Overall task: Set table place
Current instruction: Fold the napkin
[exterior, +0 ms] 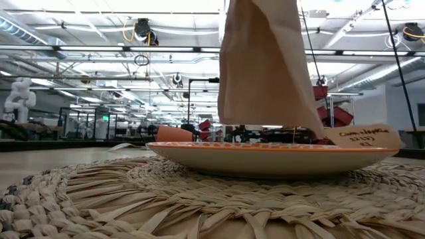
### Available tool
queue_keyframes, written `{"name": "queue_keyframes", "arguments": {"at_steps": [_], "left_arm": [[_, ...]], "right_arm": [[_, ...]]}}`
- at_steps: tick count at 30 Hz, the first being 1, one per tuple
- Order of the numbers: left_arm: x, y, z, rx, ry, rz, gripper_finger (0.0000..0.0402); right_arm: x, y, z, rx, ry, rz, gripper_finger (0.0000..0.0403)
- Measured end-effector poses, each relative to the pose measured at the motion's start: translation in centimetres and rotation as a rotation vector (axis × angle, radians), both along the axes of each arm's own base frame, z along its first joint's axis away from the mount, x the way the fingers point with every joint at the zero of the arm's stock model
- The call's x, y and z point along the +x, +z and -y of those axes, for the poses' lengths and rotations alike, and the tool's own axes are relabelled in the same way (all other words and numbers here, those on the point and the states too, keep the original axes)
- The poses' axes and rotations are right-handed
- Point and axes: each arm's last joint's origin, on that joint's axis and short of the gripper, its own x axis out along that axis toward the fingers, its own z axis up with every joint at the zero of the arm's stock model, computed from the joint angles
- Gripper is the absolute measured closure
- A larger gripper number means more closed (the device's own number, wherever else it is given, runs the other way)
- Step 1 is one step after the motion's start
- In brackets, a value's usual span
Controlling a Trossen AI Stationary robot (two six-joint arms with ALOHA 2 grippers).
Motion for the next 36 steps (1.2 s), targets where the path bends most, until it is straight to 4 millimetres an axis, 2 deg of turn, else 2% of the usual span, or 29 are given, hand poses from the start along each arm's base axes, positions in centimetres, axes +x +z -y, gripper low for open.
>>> {"name": "queue_keyframes", "arguments": {"at_steps": [14,36], "left_arm": [[0.3,0.5,-0.4,-0.009,0.037,0.038,0.0259],[0.4,1.1,0.0,0.02,0.025,0.017,0.0265]], "right_arm": [[0.8,0.3,1.0,0.118,-0.037,0.042,0.0403],[1.4,0.3,2.6,0.163,-0.117,0.063,0.0403]]}}
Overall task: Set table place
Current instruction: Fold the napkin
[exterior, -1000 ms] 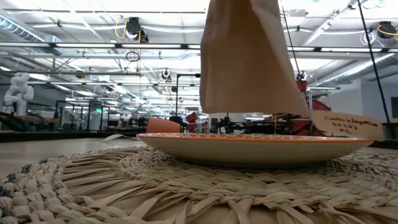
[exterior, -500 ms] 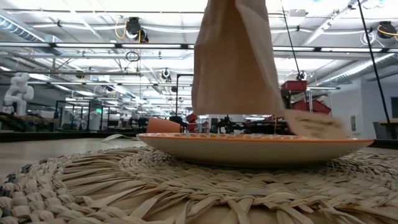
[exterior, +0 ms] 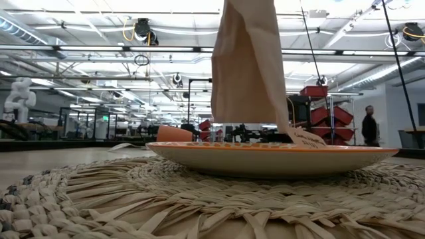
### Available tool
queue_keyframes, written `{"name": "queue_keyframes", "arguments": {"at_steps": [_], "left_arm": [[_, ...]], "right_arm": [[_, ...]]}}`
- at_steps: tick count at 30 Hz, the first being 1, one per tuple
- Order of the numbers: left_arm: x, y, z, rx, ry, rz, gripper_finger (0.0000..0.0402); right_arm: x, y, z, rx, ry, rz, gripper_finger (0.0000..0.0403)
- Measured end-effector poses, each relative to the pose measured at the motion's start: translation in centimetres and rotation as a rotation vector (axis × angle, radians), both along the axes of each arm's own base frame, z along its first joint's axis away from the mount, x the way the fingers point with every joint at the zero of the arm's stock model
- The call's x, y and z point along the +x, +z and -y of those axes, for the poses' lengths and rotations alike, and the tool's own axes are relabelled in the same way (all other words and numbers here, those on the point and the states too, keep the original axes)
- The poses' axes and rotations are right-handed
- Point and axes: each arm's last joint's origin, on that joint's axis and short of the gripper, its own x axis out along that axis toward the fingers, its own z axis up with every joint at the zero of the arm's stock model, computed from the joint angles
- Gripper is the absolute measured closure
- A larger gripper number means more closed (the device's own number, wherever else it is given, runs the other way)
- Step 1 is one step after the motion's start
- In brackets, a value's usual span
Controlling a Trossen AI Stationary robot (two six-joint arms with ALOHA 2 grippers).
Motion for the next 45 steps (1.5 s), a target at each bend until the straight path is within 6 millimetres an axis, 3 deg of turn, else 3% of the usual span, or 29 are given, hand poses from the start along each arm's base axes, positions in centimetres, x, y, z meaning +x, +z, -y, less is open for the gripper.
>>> {"name": "queue_keyframes", "arguments": {"at_steps": [15,29,45], "left_arm": [[0.5,3.1,0.3,0.007,-0.018,-0.014,0.0265],[-0.2,8.2,1.5,0.031,-0.062,-0.042,0.0266],[0.7,13.4,-0.7,0.061,-0.077,-0.066,0.0266]], "right_arm": [[-0.8,2.8,1.2,0.036,0.0,0.082,0.0403],[-2.3,5.9,1.8,0.069,0.002,0.177,0.0403],[-2.3,7.3,2.1,0.072,0.054,0.262,0.0403]]}}
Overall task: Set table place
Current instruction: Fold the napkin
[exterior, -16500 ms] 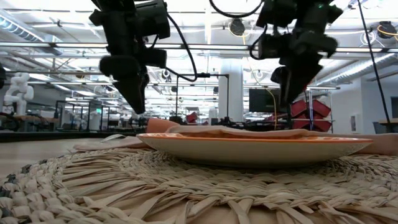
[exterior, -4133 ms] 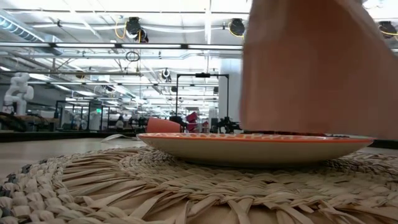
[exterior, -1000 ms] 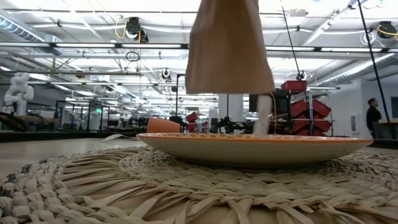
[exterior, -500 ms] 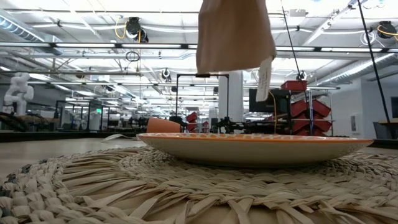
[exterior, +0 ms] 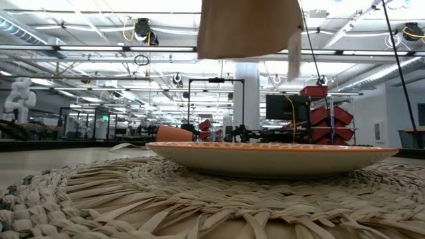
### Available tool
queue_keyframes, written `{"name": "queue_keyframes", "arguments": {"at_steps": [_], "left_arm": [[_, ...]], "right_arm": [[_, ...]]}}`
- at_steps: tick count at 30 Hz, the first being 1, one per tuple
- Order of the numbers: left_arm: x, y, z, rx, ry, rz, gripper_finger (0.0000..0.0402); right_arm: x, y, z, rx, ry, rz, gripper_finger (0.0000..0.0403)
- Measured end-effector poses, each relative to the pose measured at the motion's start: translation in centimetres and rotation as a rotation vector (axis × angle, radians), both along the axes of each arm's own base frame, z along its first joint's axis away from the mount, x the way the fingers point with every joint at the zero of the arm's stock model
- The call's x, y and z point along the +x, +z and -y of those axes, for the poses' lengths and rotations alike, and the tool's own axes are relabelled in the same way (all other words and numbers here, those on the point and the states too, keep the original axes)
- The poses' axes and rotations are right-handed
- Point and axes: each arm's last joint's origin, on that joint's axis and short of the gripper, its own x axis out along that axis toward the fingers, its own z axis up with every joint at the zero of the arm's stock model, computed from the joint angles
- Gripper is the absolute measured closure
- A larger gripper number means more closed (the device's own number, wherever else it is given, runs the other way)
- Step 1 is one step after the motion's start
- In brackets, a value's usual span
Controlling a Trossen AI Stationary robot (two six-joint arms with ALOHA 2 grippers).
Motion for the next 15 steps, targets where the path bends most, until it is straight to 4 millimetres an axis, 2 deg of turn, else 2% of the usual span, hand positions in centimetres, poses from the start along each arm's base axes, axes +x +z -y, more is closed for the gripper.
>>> {"name": "queue_keyframes", "arguments": {"at_steps": [5,15], "left_arm": [[-0.1,1.4,-0.6,0.005,0.004,-0.004,0.0266],[0.5,1.1,-1.8,0.028,0.034,-0.041,0.0266]], "right_arm": [[-0.3,0.6,0.5,0.001,-0.01,0.035,0.0403],[-0.3,1.0,0.4,-0.007,0.038,0.075,0.0403]]}}
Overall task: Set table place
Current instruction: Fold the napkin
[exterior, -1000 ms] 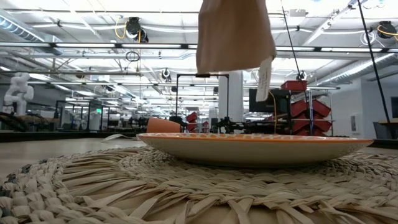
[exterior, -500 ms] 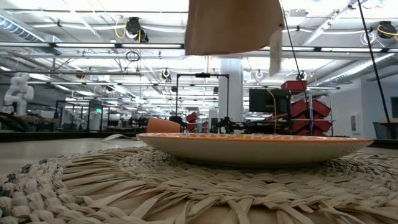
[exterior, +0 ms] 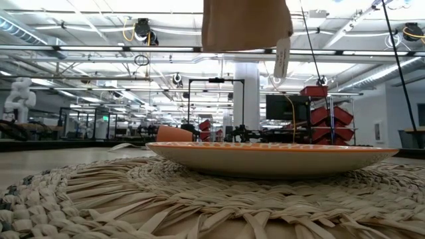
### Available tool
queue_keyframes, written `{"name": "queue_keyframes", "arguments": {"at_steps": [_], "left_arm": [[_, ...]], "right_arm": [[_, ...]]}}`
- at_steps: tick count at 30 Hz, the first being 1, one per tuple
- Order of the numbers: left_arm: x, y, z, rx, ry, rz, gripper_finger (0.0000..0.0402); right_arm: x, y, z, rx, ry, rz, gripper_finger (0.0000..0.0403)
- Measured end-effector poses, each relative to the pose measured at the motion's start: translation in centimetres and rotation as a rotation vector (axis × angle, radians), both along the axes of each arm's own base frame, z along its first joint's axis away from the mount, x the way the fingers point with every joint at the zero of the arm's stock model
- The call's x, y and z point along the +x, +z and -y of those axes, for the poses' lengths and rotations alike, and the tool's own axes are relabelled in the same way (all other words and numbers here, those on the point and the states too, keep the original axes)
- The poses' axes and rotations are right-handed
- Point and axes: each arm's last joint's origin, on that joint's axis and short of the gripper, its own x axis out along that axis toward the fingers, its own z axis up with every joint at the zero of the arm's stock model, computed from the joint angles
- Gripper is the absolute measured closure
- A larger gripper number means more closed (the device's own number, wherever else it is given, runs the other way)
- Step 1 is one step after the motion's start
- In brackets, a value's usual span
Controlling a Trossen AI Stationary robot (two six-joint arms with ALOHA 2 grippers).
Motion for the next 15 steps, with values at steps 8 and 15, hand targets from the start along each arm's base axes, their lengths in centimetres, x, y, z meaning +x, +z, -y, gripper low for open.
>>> {"name": "queue_keyframes", "arguments": {"at_steps": [8,15], "left_arm": [[0.1,0.1,-0.3,-0.003,0.015,0.01,0.027],[0.4,0.5,-0.5,-0.023,0.018,0.045,0.0292]], "right_arm": [[0.1,-0.1,-0.2,0.002,0.021,-0.007,0.0403],[1.0,-1.0,-0.6,-0.009,0.036,-0.058,0.0403]]}}
